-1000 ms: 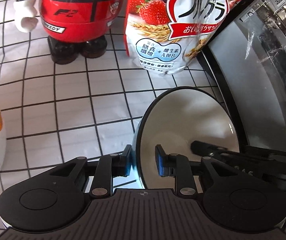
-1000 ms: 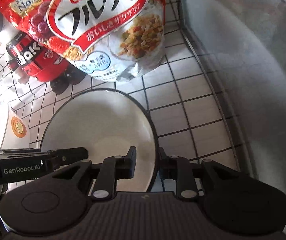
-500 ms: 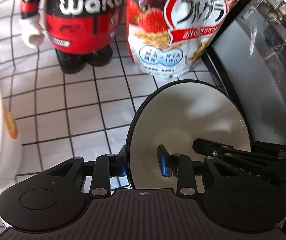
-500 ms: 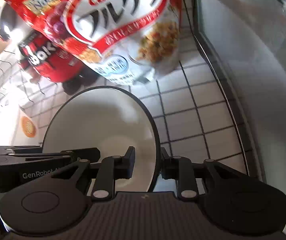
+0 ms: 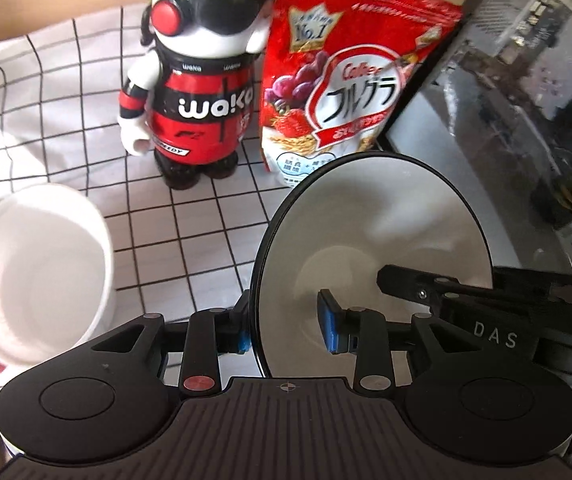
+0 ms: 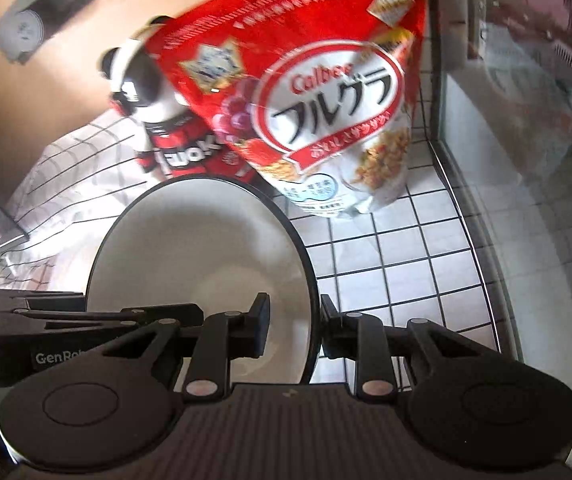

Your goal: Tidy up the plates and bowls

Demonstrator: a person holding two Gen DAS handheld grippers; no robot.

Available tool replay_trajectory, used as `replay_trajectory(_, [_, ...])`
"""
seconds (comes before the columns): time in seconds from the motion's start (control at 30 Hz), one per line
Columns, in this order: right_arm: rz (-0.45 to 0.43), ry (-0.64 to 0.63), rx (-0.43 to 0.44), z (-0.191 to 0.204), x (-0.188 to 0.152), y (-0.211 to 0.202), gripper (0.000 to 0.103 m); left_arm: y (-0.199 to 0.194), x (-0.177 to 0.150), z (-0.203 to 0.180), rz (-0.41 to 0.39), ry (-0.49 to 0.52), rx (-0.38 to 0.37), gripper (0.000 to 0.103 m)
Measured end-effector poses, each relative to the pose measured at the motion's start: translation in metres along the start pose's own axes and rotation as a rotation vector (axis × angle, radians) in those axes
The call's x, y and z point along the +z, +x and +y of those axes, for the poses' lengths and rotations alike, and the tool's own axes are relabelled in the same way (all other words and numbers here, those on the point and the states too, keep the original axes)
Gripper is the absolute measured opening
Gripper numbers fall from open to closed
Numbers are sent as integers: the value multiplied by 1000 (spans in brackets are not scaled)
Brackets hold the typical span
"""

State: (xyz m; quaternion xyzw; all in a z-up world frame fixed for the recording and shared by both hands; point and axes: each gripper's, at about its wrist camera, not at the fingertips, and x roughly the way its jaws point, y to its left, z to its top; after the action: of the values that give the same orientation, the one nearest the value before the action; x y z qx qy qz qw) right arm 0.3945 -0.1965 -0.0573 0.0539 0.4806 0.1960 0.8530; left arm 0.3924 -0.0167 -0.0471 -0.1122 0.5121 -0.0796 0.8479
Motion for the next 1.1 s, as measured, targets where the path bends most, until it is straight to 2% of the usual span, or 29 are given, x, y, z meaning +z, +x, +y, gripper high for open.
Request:
replay_trajectory(0.27, [27,-39,9,13,-35,-28,26,-27,-41,-6,43,54,-18,35])
replay_trajectory(0.47, [143,-22,24,6,-73,-19,26,-12,-83,-4,125,94,-37,35])
replay_trajectory(0.57, [201,20,40,0,-89,-8,26,-2,-95,0,166,117,-20,29])
replay_trajectory(0.77, [248,54,34,-7,-108,4,26,1,-113,-8,149,203,30,28])
replay_trajectory(0.87, [237,51,30,-9,-109,4,26,2,-119,-15,127,256,75,25])
replay_trajectory(1.0, [229,54,40,-12,-109,4,26,3,-122,-16,108,276,96,20])
replay_trajectory(1.1, [233,50,42,-13,-108,4,26,0,-127,-20,82,335,111,21])
